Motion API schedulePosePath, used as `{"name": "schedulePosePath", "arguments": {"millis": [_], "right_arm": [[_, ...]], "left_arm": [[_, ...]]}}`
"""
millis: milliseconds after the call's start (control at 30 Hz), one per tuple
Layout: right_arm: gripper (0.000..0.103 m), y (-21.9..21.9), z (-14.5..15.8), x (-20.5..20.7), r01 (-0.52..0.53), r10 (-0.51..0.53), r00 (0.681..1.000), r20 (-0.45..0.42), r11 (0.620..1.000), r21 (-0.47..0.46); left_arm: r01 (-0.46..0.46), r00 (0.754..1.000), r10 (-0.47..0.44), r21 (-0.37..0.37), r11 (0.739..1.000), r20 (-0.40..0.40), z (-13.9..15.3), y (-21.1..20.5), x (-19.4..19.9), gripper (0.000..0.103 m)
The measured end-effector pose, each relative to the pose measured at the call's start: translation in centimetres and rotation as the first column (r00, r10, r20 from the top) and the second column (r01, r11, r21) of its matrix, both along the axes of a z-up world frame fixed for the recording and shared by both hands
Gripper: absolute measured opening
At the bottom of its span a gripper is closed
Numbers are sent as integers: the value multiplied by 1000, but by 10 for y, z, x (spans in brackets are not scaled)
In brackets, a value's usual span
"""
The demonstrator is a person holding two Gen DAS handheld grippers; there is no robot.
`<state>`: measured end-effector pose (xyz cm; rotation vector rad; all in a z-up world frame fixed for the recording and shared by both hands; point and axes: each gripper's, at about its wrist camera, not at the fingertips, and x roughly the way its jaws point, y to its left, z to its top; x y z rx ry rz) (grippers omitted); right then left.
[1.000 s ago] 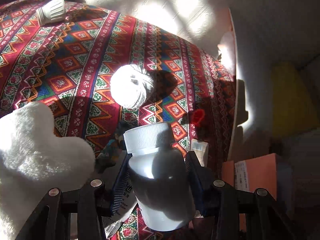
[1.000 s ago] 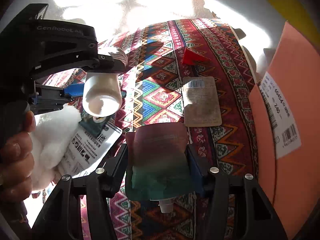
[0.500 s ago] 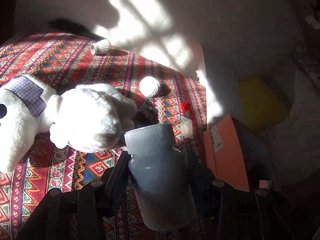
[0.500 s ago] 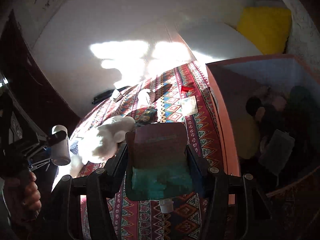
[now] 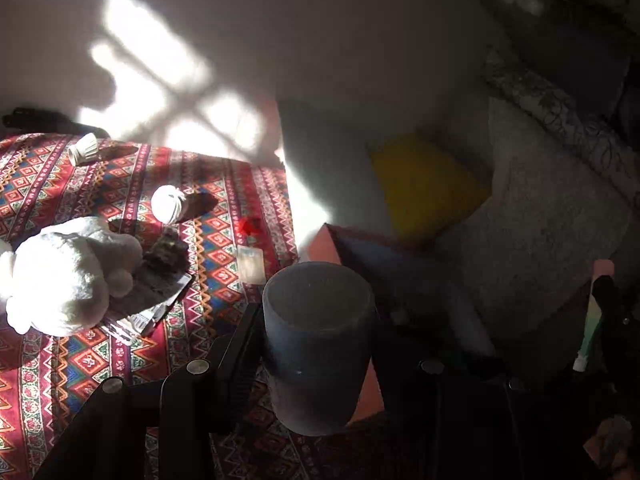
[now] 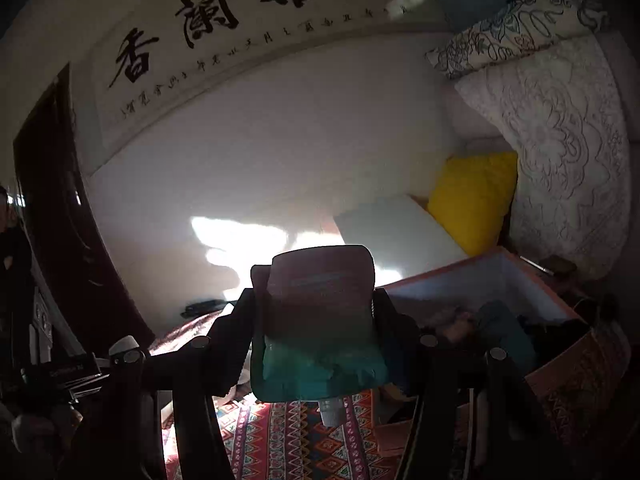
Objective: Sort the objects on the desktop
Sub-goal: 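Carry bottle and cup into the orange box and open both tools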
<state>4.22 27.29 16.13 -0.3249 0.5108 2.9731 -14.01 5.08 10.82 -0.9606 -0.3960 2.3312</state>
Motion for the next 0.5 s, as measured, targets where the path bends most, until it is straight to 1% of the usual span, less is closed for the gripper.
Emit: {"name": "schedulePosePath", "arguments": {"millis": [67,100,167,200,267,333,367,433,467,500], "right_arm": [[60,17,10,4,35,-35,999,-22,999,7],[60,27,14,5,53,-53,998,-29,999,7],[60,51,14,1,85,-86,996,-40,996,-12],[60,63,12,-3,101,-102,994,-34,995,-24],[60,90,-3,-16,132,-133,991,-4,989,-67],[60,113,-22,-37,156,-151,987,53,981,-114],[60,122,-32,-46,166,-157,984,84,979,-119],[61,139,-52,-63,182,-166,976,142,977,-111],[65,145,-62,-71,188,-168,969,179,977,-101],[70,151,-71,-80,192,-169,960,222,978,-86]], "left_arm": [[38,999,-38,-9,999,-9,3,35,-17,44],[69,998,-69,-1,998,-10,6,55,-23,44],[144,989,-144,12,990,-26,11,97,-31,44],[170,985,-170,-3,985,-35,12,119,-31,44],[219,974,-220,-34,975,-52,13,164,-33,44],[226,972,-231,-75,971,-55,4,196,-38,44],[221,973,-226,-98,970,-51,-2,208,-40,44],[210,975,-218,-143,967,-45,-15,230,-45,63],[206,976,-215,-155,966,-40,-21,235,-47,82],[203,976,-212,-154,967,-43,-25,237,-47,88]]}}
